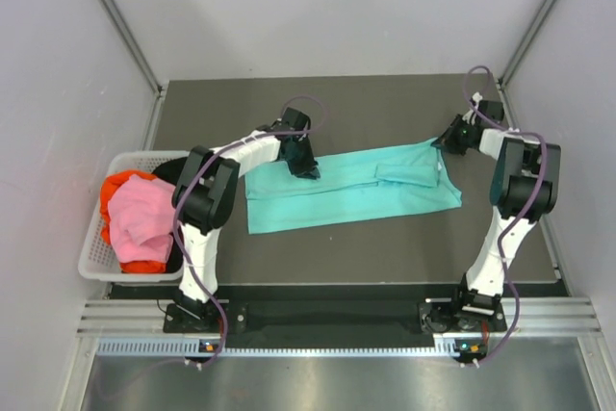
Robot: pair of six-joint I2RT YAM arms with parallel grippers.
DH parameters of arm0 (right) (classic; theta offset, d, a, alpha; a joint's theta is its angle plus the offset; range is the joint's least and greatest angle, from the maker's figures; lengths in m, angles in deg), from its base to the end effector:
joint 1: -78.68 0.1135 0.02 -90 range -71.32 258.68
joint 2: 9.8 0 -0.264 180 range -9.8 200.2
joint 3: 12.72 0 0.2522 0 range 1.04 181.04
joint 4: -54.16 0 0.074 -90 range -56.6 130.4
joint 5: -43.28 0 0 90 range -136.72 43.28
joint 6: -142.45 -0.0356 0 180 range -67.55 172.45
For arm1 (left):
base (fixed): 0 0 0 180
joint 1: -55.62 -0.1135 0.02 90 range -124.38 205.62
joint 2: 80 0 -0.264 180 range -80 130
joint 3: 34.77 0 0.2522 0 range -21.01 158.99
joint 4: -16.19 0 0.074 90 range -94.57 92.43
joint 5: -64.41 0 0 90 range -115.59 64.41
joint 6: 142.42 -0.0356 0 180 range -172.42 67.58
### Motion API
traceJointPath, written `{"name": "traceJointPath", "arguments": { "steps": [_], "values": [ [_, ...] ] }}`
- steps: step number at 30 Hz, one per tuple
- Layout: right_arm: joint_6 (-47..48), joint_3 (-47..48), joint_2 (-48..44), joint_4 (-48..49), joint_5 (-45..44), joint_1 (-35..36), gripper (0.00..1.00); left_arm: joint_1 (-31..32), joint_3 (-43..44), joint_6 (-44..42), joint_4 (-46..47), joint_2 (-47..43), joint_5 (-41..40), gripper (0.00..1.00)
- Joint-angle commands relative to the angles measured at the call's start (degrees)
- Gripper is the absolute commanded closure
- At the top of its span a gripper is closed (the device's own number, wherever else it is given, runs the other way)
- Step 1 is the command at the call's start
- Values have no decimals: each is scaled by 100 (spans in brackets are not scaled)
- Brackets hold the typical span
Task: Fold and stack the t-shirts
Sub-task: Fold the tshirt
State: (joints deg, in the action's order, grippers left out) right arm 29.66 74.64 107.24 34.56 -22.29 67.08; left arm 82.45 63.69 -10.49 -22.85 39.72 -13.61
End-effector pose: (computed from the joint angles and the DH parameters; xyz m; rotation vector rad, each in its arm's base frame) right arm 0.4228 -0.0717 0.1431 0.5274 2.3590 0.6063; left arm 0.3892 -0.2051 0.1568 -0.2862 2.7428 -0.6514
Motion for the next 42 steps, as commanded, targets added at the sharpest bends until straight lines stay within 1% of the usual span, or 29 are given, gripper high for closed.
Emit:
{"name": "traceJointPath", "arguments": {
  "steps": [1,3,4,7,11,13,14,15,17,18,19,21,22,24,26,27,28,29,31,34,36,37,40,42],
  "values": [
    [81,566,460,67,18,-80,100,-55,351,-88,-450,-308,-521,79],
    [108,1013,679,-39,-104,-62,100,-64,607,-272,-635,-388,-671,74],
    [73,1190,785,-48,-87,-62,100,-81,861,-465,-871,-406,-741,71],
    [-15,2042,1329,-416,-26,-53,100,-256,1161,-790,-1084,-362,-847,69],
    [-103,2798,1883,-435,45,-36,100,-547,1233,-1046,-1356,-213,-891,68],
    [-129,3448,2138,-478,106,-36,100,-687,1136,-1178,-1392,-169,-856,68],
    [-164,4077,2461,-653,246,-36,100,-731,1092,-1231,-1418,-160,-839,66],
    [-191,4396,2639,-785,308,-36,99,-767,1048,-1284,-1427,-142,-830,65],
    [-252,5081,2981,-1084,483,-27,94,-872,1013,-1442,-1558,-116,-742,62],
    [-270,5137,2975,-1120,493,-36,89,-933,1021,-1573,-1594,-116,-672,60],
    [-288,5112,2905,-1086,484,-36,86,-969,1013,-1679,-1577,-124,-611,60],
    [-323,4744,2466,-893,423,-36,81,-1039,1039,-1881,-1516,-90,-505,56],
    [-375,4612,2308,-857,371,-36,73,-1092,1100,-2117,-1524,-46,-400,55],
    [-428,4330,1833,-866,300,-53,67,-1153,1188,-2364,-1472,103,-259,54],
    [-472,4076,1403,-935,160,-71,64,-1171,1285,-2452,-1533,279,-189,54],
    [-472,3996,1262,-1066,89,-80,60,-1180,1329,-2514,-1550,323,-136,54],
    [-455,3899,1000,-1137,28,-71,59,-1180,1347,-2558,-1542,350,82,54],
    [-437,3707,858,-1216,-103,-97,57,-1180,1347,-2593,-1533,394,137,54],
    [-402,3513,498,-1462,-262,-115,56,-1180,1329,-2655,-1533,420,102,54],
    [-446,2977,41,-1569,-360,-168,57,-1180,1346,-2725,-1611,534,-214,54],
    [-463,2503,-206,-1595,-360,-168,58,-1180,1356,-2734,-1568,587,-320,54],
    [-490,2310,-486,-1525,-368,-150,58,-1180,1364,-2734,-1551,605,-346,55],
    [-525,1318,-996,-1332,-377,-132,58,-1189,1408,-2743,-1568,666,-381,58],
    [-560,956,-1217,-1261,-412,-132,58,-1189,1382,-2734,-1629,675,-390,69]
  ]
}}
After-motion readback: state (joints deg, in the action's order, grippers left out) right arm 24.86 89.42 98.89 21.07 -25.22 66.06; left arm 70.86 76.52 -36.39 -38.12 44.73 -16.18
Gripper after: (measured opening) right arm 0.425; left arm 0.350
